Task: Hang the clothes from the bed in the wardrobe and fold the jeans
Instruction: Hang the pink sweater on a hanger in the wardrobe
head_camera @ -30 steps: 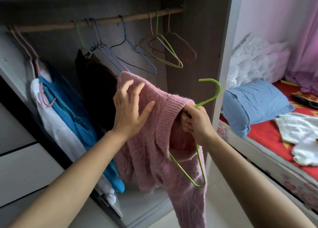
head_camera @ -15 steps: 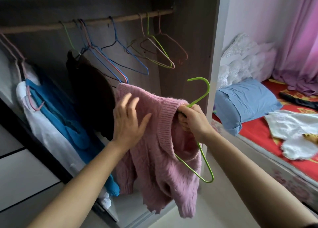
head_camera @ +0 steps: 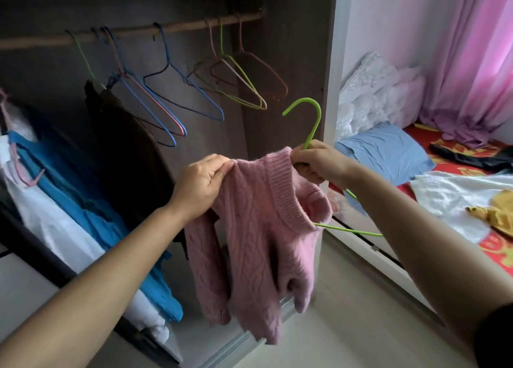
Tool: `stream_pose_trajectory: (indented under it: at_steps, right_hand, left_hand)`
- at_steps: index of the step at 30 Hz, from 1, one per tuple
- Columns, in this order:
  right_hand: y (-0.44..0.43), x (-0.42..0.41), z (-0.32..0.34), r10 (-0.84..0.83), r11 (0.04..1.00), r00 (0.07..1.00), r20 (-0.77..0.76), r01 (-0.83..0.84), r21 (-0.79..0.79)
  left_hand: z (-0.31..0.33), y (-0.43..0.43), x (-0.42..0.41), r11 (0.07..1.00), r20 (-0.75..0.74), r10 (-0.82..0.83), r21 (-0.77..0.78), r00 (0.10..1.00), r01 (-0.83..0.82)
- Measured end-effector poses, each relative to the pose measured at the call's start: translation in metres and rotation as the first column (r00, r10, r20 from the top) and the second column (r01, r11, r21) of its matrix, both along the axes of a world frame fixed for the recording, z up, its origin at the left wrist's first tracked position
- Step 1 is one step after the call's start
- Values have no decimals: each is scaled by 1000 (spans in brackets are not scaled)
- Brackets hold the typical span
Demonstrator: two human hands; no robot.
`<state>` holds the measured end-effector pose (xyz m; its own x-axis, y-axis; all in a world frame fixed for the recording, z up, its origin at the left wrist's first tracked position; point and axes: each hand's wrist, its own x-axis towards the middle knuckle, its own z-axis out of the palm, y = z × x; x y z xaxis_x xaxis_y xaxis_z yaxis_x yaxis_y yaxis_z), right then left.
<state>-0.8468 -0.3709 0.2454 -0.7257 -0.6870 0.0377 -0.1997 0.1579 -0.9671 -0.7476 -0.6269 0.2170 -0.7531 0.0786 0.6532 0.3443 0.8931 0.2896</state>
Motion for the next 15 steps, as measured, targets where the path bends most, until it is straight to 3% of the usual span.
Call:
stream_pose_trajectory:
  at_steps: [5, 9, 12, 15]
  right_hand:
    - [-11, 7, -9, -17, 999, 1000, 6, 17, -30]
    - [-22, 18, -16, -9, 1000, 1000, -28, 8, -22]
    - [-28, 30, -23, 49, 999, 998, -51, -48, 7]
    - [-21, 32, -32, 173, 982, 980, 102, -163, -99]
  left_hand:
    - [0, 28, -7, 935, -27, 346, -69, 938, -347]
    - [-3, 51, -7, 964, -51, 258, -49, 965, -260]
    - [-13, 56, -13, 922, -37, 386, 51, 922, -384]
    - [-22, 47, -16, 886, -22, 455, 113, 890, -450]
